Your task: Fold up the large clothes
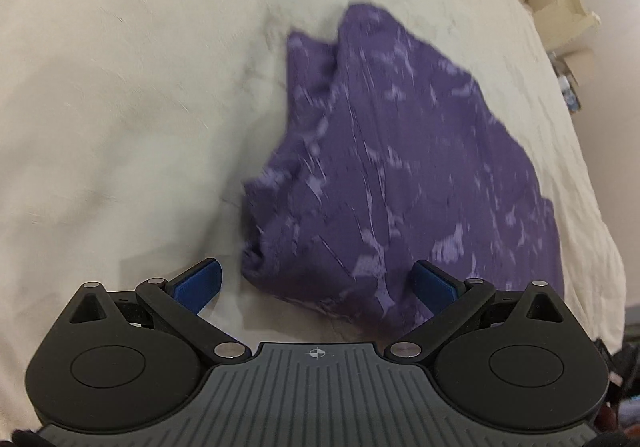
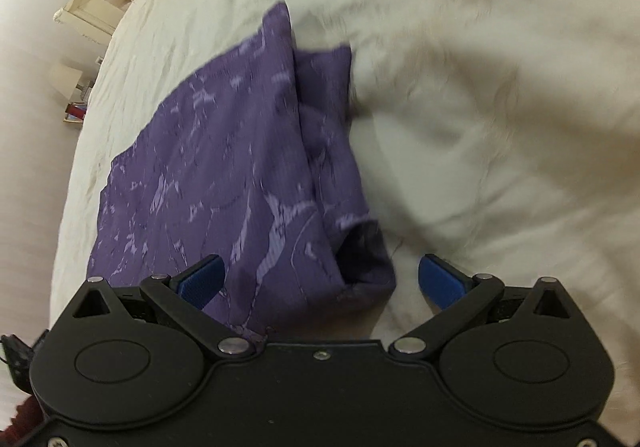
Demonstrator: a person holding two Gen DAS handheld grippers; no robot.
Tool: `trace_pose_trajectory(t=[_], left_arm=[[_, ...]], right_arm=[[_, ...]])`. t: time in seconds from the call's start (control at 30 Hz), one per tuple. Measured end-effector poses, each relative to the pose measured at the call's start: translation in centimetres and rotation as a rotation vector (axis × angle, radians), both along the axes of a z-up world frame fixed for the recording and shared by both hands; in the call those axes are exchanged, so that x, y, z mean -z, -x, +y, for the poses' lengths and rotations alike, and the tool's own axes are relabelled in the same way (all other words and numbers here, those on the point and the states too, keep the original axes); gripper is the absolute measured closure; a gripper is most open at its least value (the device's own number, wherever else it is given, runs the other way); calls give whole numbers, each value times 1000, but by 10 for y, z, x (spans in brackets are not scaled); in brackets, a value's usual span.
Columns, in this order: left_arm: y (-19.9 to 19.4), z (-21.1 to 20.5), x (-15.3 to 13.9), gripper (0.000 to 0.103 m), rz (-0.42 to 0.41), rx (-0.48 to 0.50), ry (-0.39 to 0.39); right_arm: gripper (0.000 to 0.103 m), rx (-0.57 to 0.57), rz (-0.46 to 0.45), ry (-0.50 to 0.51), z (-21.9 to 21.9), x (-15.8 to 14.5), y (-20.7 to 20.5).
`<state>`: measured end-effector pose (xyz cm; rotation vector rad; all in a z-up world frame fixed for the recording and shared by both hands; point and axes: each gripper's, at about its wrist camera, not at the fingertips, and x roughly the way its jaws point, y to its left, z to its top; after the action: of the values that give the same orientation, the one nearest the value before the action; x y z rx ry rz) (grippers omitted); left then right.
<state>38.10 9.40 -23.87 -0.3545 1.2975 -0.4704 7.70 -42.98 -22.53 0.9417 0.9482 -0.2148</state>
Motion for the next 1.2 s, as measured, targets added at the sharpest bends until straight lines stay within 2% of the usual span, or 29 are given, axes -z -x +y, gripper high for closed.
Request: trace_pose_trajectory(t=[0.27,0.4,0.5,0.6,0.63,0.7,0.77,0.8,0.83,0.87,0.9,0.97,1.2], left_arm=[[-33,-31,22,0,-11,51,29],[-44,-36,24,0,-44,81,53],[-48,-36,26,1,-22,54,73],[-46,-33,24,1,12,1,76],[-46,-33,23,4,19,1,63],[-44,-37,18,19,11,26,42],[-41,-38,13,49,10,35,51],[-40,-37,11,55,12,34,52],[-39,-36,8,65,11,37,61],[-38,-36,5,67,10,42,69],[-38,-36,2,68,12,46,77],[-35,-35,-5,70,13,50,87],[-3,-23,-28,71,13,76,153]], right_arm=[[0,24,-42,-105,0,22,-36],[0,67,-97,-152,-6,27,-41],[0,132,-148,-202,-12,32,-39],[0,170,-148,-227,-12,33,-39],[0,166,-141,-225,-11,32,-39],[0,150,-118,-221,-10,29,-40],[1,130,-83,-211,-8,24,-44],[2,116,-63,-200,-6,21,-45],[10,101,-47,-183,-4,18,-46],[28,79,-28,-153,-1,14,-48],[38,55,-10,-125,2,10,-49],[66,26,-18,-111,4,3,-46],[70,-18,-27,-80,12,-35,-24]])
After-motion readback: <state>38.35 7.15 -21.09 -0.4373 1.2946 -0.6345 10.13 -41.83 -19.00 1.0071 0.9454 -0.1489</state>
